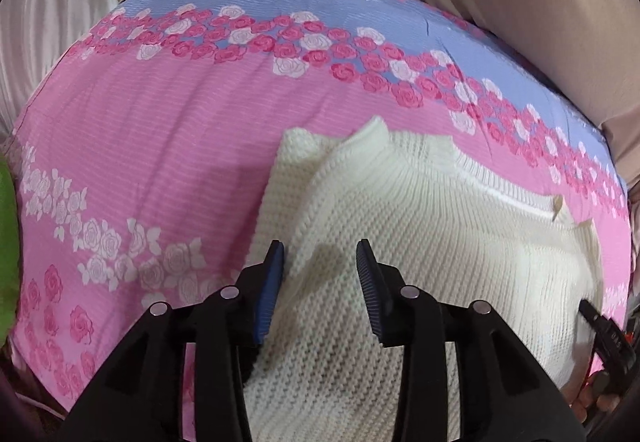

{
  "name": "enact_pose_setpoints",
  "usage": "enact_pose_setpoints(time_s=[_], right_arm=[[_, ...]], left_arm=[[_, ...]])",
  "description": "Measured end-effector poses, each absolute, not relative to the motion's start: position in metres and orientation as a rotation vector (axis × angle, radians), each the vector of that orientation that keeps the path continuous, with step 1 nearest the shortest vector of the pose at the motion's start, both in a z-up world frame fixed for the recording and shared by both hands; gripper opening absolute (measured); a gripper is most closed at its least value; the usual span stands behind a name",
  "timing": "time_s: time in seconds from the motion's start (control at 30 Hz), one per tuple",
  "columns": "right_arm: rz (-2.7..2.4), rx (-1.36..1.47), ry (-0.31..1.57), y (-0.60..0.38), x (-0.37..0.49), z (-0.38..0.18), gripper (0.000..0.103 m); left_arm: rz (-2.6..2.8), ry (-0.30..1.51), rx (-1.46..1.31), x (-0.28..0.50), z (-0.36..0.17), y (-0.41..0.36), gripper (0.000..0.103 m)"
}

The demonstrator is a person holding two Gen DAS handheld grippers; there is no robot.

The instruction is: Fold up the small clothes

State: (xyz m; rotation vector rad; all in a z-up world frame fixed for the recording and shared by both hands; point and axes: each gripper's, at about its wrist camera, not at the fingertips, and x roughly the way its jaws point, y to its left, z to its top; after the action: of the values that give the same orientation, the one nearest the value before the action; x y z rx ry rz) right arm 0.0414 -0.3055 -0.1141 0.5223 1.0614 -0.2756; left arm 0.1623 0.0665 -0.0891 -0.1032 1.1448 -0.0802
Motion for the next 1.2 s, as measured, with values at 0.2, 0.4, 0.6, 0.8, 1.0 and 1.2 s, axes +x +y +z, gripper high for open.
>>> enact_pose_setpoints(time_s=[0.2,0.4,0.6,0.8,1.0,1.2], right_arm=[[-0.283,0.524,1.058,-0.294,0.050,-0.121,0.070],[-0.265,0.542,1.043,-0.309,0.013,-0.111,0.071],[-0.173,0.637,1.101,-0.302,-0.040,-0.134,0.075],[-0.147,0.695,0.984,-0.295,-0.040,-0.100,0.014],[-0.163,0.635,1.066,-0.315,-0.099,-0.079,0.011],[-0.215,0.675,1.155,-0.314,-0.117,-0.123,0.031]], left_arm=[[-0.087,1.153,-0.112,0.146,-0.087,0.073,0.060],[-0.119,1.283,-0.336,0.108,-0.112,0.116,0.087],[-0.116,1.288,-0.387,0.084,-0.126,0.119,0.048],[-0.204,1.296,-0.394,0.074,-0.079,0.141,0.014],[-0.176,1.463,-0.330,0.028,-0.129,0.146,0.018],[-0.134,1.243,-0.268,0.043,-0.073,0.127,0.064]])
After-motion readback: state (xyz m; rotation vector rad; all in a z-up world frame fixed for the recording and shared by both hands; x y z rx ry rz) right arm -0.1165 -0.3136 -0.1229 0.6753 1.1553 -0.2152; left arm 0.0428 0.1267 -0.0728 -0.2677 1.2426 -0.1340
